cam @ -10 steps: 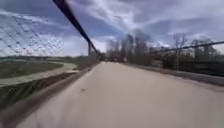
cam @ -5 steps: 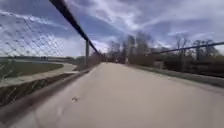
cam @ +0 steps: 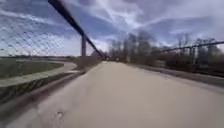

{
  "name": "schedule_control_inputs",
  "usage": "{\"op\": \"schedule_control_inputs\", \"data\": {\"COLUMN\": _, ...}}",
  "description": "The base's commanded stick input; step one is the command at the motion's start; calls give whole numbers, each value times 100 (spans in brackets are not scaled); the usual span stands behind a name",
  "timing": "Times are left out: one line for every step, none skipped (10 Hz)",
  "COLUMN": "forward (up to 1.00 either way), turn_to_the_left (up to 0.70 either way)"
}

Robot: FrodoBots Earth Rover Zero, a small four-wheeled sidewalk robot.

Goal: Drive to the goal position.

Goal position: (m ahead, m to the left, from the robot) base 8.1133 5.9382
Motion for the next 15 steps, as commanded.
{"op": "schedule_control_inputs", "data": {"forward": 100, "turn_to_the_left": 1}}
{"op": "schedule_control_inputs", "data": {"forward": 100, "turn_to_the_left": 1}}
{"op": "schedule_control_inputs", "data": {"forward": 100, "turn_to_the_left": 1}}
{"op": "schedule_control_inputs", "data": {"forward": 100, "turn_to_the_left": 1}}
{"op": "schedule_control_inputs", "data": {"forward": 100, "turn_to_the_left": 1}}
{"op": "schedule_control_inputs", "data": {"forward": 100, "turn_to_the_left": 1}}
{"op": "schedule_control_inputs", "data": {"forward": 100, "turn_to_the_left": 1}}
{"op": "schedule_control_inputs", "data": {"forward": 100, "turn_to_the_left": 1}}
{"op": "schedule_control_inputs", "data": {"forward": 100, "turn_to_the_left": 1}}
{"op": "schedule_control_inputs", "data": {"forward": 100, "turn_to_the_left": 1}}
{"op": "schedule_control_inputs", "data": {"forward": 100, "turn_to_the_left": 1}}
{"op": "schedule_control_inputs", "data": {"forward": 100, "turn_to_the_left": 1}}
{"op": "schedule_control_inputs", "data": {"forward": 100, "turn_to_the_left": 1}}
{"op": "schedule_control_inputs", "data": {"forward": 100, "turn_to_the_left": 1}}
{"op": "schedule_control_inputs", "data": {"forward": 100, "turn_to_the_left": 1}}
